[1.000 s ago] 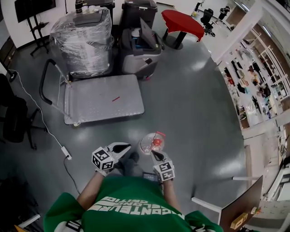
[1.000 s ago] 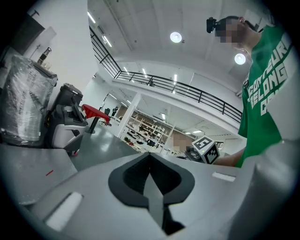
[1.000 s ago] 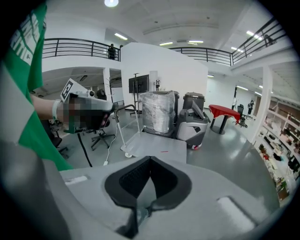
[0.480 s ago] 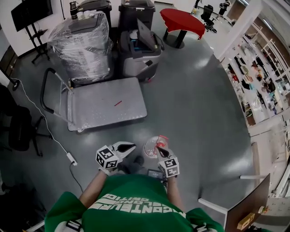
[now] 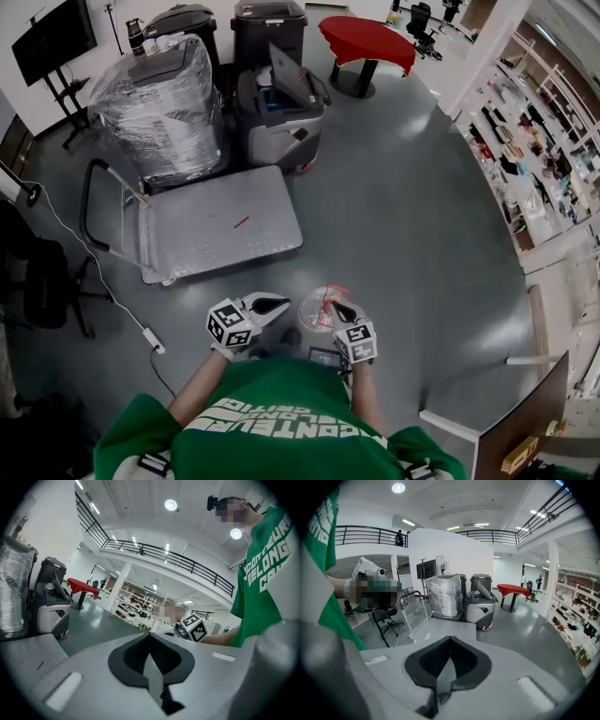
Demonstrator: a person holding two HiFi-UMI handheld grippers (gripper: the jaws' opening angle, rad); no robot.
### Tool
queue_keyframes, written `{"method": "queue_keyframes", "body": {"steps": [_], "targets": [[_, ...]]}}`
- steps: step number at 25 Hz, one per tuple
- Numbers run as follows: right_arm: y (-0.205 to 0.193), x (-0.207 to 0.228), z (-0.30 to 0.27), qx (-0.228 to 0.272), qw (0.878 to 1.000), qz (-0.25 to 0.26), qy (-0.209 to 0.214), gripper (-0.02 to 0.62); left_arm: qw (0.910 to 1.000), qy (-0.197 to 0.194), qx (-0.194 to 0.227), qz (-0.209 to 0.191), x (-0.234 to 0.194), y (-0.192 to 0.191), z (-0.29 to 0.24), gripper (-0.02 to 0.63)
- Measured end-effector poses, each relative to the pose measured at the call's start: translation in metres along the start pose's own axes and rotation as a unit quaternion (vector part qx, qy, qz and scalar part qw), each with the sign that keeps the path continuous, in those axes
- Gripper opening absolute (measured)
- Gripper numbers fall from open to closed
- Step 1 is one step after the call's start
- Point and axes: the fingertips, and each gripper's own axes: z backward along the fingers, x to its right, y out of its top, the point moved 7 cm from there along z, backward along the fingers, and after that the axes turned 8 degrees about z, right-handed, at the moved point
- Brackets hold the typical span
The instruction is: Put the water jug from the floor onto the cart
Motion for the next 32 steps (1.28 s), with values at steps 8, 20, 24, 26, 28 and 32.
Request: {"method": "queue_keyframes", "body": {"steps": [8, 20, 24, 26, 28, 32], "targets": [[-0.014, 0.031, -0.010, 0.000, 1.000, -0.011, 0.003, -0.006, 0.9999, 0.004, -0.015, -0.001, -0.010, 0.012, -0.027, 0.011], [-0.045, 0.059, -0.021, -0.029, 0.999, 0.001, 0.037, -0.006, 0.9990, 0.040, 0.007, 0.020, -0.010, 0.007, -0.058, 0.011], [-0.053, 0.061, -0.031, -0.038, 0.998, -0.002, 0.049, -0.006, 0.9975, 0.060, 0.008, 0.037, -0.016, -0.006, -0.053, 0.011], [-0.058, 0.059, -0.036, -0.045, 0.998, 0.000, 0.054, -0.006, 0.9966, 0.062, 0.004, 0.053, -0.020, -0.017, -0.052, 0.012], [-0.069, 0.054, -0.040, -0.053, 0.997, -0.002, 0.060, -0.006, 0.9959, 0.058, -0.008, 0.068, -0.021, -0.030, -0.052, 0.012], [-0.094, 0.056, -0.059, -0.062, 0.996, -0.005, 0.064, -0.006, 0.9961, 0.025, -0.037, 0.076, -0.024, -0.049, -0.070, 0.011]]}}
